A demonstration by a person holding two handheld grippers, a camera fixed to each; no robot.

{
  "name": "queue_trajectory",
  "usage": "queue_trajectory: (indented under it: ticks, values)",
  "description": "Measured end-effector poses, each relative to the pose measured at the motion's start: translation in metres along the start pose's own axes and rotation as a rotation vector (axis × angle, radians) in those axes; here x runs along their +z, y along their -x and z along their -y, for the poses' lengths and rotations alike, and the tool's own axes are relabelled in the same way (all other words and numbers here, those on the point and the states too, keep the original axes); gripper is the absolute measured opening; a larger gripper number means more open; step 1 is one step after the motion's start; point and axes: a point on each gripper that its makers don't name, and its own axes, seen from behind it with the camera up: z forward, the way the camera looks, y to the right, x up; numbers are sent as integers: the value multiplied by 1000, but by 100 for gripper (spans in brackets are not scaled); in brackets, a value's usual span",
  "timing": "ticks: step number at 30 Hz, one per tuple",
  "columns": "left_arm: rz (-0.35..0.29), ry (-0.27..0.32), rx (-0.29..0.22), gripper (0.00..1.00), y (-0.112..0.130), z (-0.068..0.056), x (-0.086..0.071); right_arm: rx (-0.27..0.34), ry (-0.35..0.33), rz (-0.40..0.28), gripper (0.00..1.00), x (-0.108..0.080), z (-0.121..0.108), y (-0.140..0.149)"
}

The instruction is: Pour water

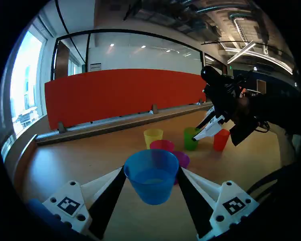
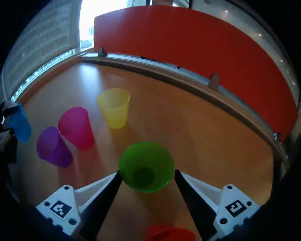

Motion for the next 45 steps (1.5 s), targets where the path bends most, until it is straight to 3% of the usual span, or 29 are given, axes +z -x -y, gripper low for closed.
queue_trajectory:
  ticks: [12, 17, 27, 45]
  values:
    - [1, -5, 4, 88, 2, 3, 0, 27, 1, 6, 100, 6, 4, -3]
    - [3, -7, 10, 87, 3, 4, 1, 33, -2, 3, 93, 8, 6, -3]
    - [1, -5, 15, 87, 1, 3, 1, 54, -9, -24, 92, 6, 7, -7]
    - [-9, -12, 17, 87, -6, 2, -2, 85, -40, -152, 92, -22, 15, -21]
